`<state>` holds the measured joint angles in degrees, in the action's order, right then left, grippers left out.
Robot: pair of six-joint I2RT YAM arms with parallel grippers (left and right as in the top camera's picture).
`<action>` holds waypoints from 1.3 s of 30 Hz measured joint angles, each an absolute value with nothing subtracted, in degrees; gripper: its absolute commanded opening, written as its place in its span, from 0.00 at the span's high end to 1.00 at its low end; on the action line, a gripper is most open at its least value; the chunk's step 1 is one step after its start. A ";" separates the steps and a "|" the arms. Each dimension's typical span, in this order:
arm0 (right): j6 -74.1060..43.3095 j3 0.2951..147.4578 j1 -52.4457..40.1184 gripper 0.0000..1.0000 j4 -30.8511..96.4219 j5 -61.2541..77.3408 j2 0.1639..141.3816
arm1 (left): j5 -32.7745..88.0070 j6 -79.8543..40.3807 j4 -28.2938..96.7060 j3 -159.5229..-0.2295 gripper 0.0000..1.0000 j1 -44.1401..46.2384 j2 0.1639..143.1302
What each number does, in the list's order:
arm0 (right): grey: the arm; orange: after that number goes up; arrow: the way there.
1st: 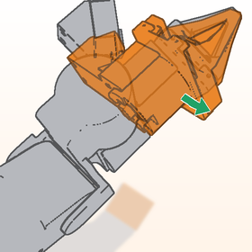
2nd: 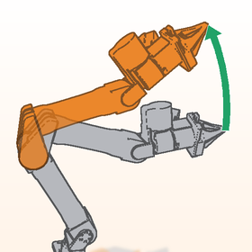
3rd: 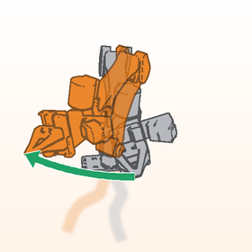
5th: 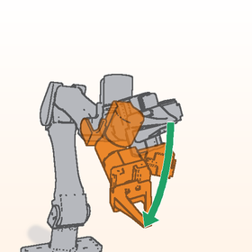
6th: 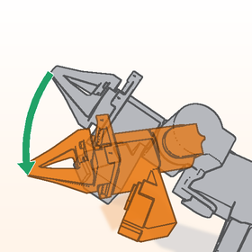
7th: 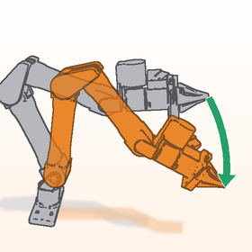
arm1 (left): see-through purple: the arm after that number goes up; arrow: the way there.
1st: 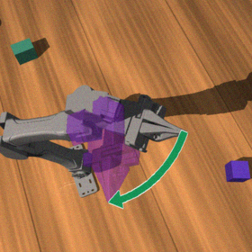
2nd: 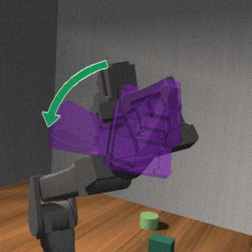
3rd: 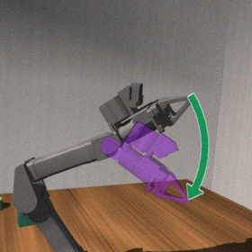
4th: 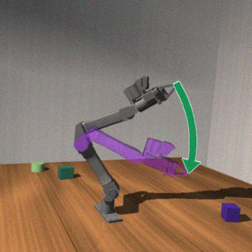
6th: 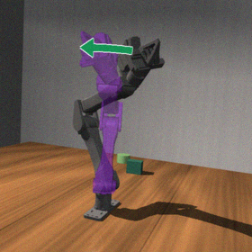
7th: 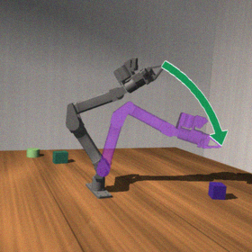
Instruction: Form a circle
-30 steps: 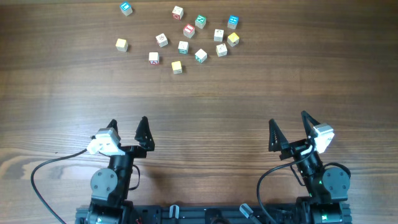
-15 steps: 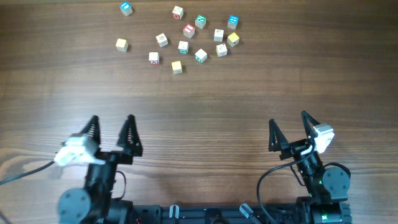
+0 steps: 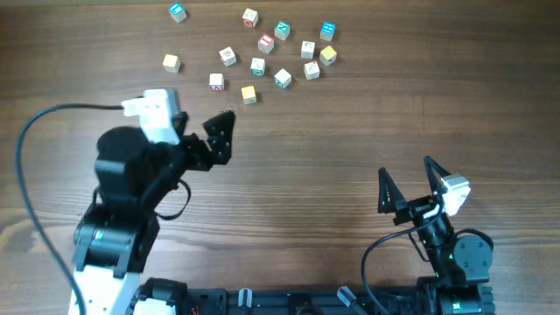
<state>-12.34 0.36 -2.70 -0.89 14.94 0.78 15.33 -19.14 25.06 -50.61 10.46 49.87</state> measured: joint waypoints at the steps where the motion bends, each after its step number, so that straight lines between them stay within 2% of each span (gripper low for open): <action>1: -12.34 0.36 -2.70 0.00 -0.89 14.94 0.78 | 16.32 -19.14 25.80 -50.63 0.00 10.46 50.83; 10: -12.34 0.34 -2.70 0.00 -0.89 14.94 0.78 | 18.98 -19.14 30.50 -50.65 0.01 10.46 54.41; 11: -12.34 0.36 -2.70 0.00 -0.89 14.94 0.78 | 19.00 -19.14 30.55 -50.65 0.20 10.46 54.43; 12: -12.34 0.36 -2.70 0.00 -0.89 14.94 0.78 | 19.00 -19.14 30.55 -50.65 0.65 10.46 54.43; 13: -12.34 0.36 -2.70 0.00 -0.89 14.94 0.78 | 19.05 -19.31 30.48 -50.65 0.96 10.46 54.43; 19: -12.34 0.36 -2.70 0.00 -0.89 14.94 0.78 | 17.17 -22.28 28.29 -50.65 0.96 10.48 54.43; 22: -12.34 0.34 -2.70 0.00 -0.86 14.94 0.78 | 14.79 -24.84 32.82 -54.22 0.96 10.46 56.34; 25: -12.34 0.36 -2.70 0.00 -0.91 14.94 0.80 | 13.87 -24.40 42.78 -67.79 0.96 10.48 64.25; 30: -12.34 0.36 -2.70 0.00 -0.86 14.94 0.75 | 13.08 -21.02 62.54 -101.38 0.96 10.50 84.88; 34: -12.34 0.36 -2.70 0.00 -0.86 14.94 0.73 | 12.40 -18.50 65.54 -120.40 0.96 10.50 101.01; 39: -12.34 0.36 -2.70 0.00 -0.89 14.94 0.73 | 9.15 -17.87 61.47 -122.43 0.96 10.50 110.85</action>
<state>-12.34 0.36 -2.70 -0.89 14.94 0.73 9.15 -17.87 61.47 -122.43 10.50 110.85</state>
